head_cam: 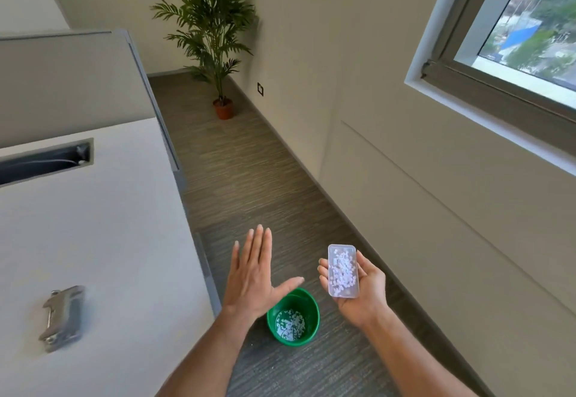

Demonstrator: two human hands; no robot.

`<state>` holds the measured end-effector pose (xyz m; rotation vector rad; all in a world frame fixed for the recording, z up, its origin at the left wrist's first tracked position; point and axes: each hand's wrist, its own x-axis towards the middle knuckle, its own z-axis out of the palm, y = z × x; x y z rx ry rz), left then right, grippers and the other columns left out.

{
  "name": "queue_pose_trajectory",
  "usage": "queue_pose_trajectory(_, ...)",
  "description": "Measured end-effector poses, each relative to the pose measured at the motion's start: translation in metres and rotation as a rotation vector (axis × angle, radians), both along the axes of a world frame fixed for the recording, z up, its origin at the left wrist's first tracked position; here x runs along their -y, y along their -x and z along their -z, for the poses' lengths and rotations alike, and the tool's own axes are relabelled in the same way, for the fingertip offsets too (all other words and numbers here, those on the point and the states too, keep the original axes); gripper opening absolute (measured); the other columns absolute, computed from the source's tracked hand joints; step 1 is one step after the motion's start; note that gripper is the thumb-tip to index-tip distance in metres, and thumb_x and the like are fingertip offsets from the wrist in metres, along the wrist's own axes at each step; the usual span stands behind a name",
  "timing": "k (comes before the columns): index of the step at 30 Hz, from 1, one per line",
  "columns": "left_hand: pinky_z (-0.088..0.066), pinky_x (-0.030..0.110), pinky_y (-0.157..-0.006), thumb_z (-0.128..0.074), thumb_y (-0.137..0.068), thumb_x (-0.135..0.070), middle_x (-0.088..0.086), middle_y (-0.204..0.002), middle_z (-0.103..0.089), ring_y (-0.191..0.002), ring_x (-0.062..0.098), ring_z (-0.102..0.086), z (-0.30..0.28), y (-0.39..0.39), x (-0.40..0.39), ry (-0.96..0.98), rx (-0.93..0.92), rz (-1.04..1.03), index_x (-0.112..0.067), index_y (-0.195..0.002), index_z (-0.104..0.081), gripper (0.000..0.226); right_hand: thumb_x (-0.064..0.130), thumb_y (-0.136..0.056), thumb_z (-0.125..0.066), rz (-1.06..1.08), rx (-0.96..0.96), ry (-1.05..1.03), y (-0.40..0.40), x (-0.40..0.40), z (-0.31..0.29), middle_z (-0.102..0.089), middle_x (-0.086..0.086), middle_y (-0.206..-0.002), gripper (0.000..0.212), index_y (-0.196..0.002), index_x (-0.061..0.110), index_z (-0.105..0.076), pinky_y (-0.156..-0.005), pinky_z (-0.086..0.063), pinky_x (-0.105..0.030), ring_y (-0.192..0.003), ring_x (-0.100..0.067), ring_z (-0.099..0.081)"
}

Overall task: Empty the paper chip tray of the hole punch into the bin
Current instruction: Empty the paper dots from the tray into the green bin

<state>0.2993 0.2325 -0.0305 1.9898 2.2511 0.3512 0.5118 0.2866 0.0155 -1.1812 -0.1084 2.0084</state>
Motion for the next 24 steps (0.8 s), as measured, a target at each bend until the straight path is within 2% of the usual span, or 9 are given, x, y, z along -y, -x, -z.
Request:
queue_pose_trajectory(5, -0.009, 0.055, -0.125, -0.023, -0.075, -0.096, 0.010, -0.167, 0.004, -0.155, 0.026, 0.005, 0.015, -0.024, -0.009, 0.026, -0.013, -0.012, -0.010, -0.157, 0.004, 0.122, 0.040, -0.101, -0.044, 0.003, 0.061, 0.013, -0.024, -0.018, 0.021, -0.077, -0.028, -0.094, 0.043, -0.117, 0.004, -0.063, -0.069, -0.061, -0.041, -0.073, -0.036, -0.075)
queue_pose_trajectory(8, -0.011, 0.056, -0.125, -0.023, -0.076, -0.095, 0.011, -0.168, 0.000, -0.155, 0.026, 0.003, 0.030, -0.032, -0.012, 0.049, -0.003, -0.007, -0.009, -0.158, 0.001, 0.121, 0.037, -0.100, -0.046, 0.024, 0.097, 0.024, -0.034, -0.024, 0.037, -0.077, -0.029, -0.094, 0.041, -0.113, 0.004, -0.066, -0.078, -0.056, -0.046, -0.085, -0.040, -0.072)
queue_pose_trajectory(11, -0.008, 0.055, -0.125, -0.024, -0.076, -0.095, 0.011, -0.167, 0.004, -0.155, 0.025, 0.007, 0.052, -0.039, -0.015, 0.106, 0.002, 0.015, -0.009, -0.157, 0.004, 0.121, 0.037, -0.101, -0.045, 0.045, 0.130, 0.060, -0.040, -0.029, 0.058, -0.078, -0.028, -0.092, 0.041, -0.112, 0.005, -0.066, -0.083, -0.054, -0.046, -0.095, -0.042, -0.069)
queue_pose_trajectory(14, -0.003, 0.054, -0.124, -0.025, -0.076, -0.095, 0.010, -0.168, 0.006, -0.154, 0.024, 0.008, 0.079, -0.045, -0.014, 0.180, -0.012, 0.037, -0.010, -0.157, 0.006, 0.121, 0.039, -0.101, -0.045, 0.056, 0.147, 0.096, -0.043, -0.032, 0.085, -0.078, -0.028, -0.094, 0.042, -0.114, 0.006, -0.067, -0.081, -0.054, -0.046, -0.095, -0.041, -0.070)
queue_pose_trajectory(17, -0.006, 0.054, -0.121, -0.026, -0.076, -0.094, 0.013, -0.167, -0.004, -0.155, 0.027, -0.002, 0.115, -0.048, -0.016, 0.213, -0.005, 0.052, -0.007, -0.157, -0.004, 0.121, 0.039, -0.101, -0.045, 0.059, 0.170, 0.118, -0.043, -0.037, 0.123, -0.078, -0.029, -0.095, 0.043, -0.113, 0.004, -0.067, -0.080, -0.054, -0.047, -0.083, -0.040, -0.073)
queue_pose_trajectory(20, -0.009, 0.055, -0.121, -0.026, -0.077, -0.094, 0.013, -0.167, -0.006, -0.155, 0.028, -0.004, 0.160, -0.044, -0.020, 0.243, 0.002, 0.056, -0.006, -0.157, -0.007, 0.121, 0.038, -0.101, -0.044, 0.062, 0.180, 0.142, -0.040, -0.043, 0.172, -0.076, -0.031, -0.096, 0.044, -0.112, 0.003, -0.068, -0.079, -0.054, -0.047, -0.075, -0.039, -0.075)
queue_pose_trajectory(24, -0.018, 0.058, -0.122, -0.027, -0.076, -0.094, 0.013, -0.167, -0.011, -0.154, 0.028, -0.010, 0.236, -0.036, -0.026, 0.280, 0.010, 0.049, -0.005, -0.157, -0.011, 0.121, 0.039, -0.101, -0.044, 0.057, 0.181, 0.201, -0.031, -0.050, 0.255, -0.071, -0.035, -0.111, 0.047, -0.112, 0.001, -0.070, -0.082, -0.052, -0.048, -0.088, -0.043, -0.068)
